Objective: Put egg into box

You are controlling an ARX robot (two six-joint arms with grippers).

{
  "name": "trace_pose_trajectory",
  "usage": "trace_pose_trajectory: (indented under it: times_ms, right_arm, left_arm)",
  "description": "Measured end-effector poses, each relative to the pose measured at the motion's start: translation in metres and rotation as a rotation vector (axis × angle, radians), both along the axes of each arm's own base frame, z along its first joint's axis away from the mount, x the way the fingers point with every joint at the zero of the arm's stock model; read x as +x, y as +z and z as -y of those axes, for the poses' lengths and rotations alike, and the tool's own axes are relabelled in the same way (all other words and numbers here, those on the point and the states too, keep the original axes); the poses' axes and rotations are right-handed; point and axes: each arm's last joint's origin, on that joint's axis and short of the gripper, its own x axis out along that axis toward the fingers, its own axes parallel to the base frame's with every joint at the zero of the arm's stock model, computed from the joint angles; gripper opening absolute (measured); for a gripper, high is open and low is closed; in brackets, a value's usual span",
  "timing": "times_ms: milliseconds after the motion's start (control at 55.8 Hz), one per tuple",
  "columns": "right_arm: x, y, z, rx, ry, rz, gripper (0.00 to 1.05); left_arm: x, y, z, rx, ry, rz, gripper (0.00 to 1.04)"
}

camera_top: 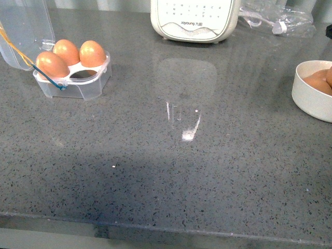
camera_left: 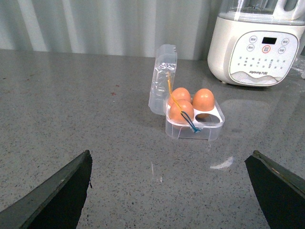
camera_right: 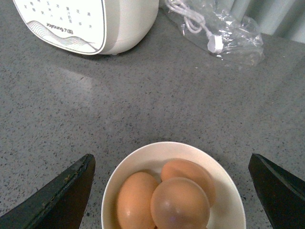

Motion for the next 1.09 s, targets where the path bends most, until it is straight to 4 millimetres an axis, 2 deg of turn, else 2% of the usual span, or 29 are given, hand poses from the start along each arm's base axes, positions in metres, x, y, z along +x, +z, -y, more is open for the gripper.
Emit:
trace_pose_trajectory:
  times_ms: [627, 1093]
  right_arm:
    - [-0.009, -0.035, 0.017, 0.063, -0.039, -0.067, 0.97]
    - [0.0, -0.051, 0.022, 0.106, -0.032, -0.086, 0.97]
  left_arm:
    - [0.0, 0.0, 0.0, 0.0, 0.0, 0.0, 0.98]
    - [0.0, 0.0, 0.0, 0.0, 0.0, 0.0, 0.98]
